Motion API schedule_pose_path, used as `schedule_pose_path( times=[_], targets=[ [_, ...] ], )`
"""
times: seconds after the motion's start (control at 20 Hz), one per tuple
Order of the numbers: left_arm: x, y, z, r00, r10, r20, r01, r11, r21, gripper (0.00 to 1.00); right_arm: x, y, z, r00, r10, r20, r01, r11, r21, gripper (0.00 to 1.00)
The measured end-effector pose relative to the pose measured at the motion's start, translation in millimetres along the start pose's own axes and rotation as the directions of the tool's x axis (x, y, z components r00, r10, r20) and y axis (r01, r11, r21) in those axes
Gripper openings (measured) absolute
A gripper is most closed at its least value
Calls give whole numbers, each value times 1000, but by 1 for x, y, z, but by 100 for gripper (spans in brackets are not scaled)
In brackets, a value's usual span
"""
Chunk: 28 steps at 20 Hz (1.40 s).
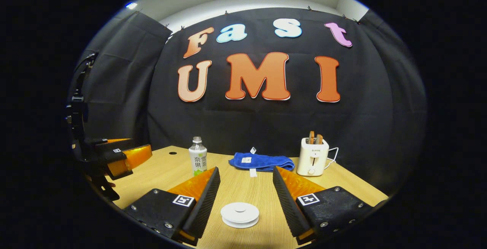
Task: Open the teacup lid with one hand, grasp the water bottle and pour water into the teacup with the other hand; after pouring, place the water bottle on the coaster and then close the teacup lid.
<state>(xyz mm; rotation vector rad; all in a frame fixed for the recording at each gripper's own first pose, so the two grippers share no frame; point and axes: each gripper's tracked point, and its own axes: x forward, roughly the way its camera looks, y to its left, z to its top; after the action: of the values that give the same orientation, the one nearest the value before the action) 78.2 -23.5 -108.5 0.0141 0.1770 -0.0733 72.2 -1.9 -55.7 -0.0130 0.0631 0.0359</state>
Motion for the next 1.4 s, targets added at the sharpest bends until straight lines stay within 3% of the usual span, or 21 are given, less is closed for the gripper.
schedule_pose_path(
  times=[0.3, 0.55, 0.75, 1.05, 1.4],
  targets=[
    [-36, 17, 42, 996, 65, 54, -69, 994, 84, 99, -38, -13, 32, 998, -36, 43, 36, 999, -6, 83],
    [-65, 9, 68, 994, 50, 96, -58, 995, 87, 97, -61, -14, 48, 997, -44, 62, 44, 999, -2, 83],
    [-88, 18, 83, 988, 84, 127, -102, 985, 141, 100, -77, -8, 57, 996, -41, 78, 41, 999, 10, 83],
    [-119, 24, 110, 976, 100, 193, -129, 981, 144, 98, -88, 1, 65, 996, -27, 82, 26, 1000, 9, 83],
    [-130, 29, 110, 967, 108, 229, -135, 985, 108, 98, -91, 1, 61, 995, -37, 95, 38, 999, -4, 83]
  ],
)
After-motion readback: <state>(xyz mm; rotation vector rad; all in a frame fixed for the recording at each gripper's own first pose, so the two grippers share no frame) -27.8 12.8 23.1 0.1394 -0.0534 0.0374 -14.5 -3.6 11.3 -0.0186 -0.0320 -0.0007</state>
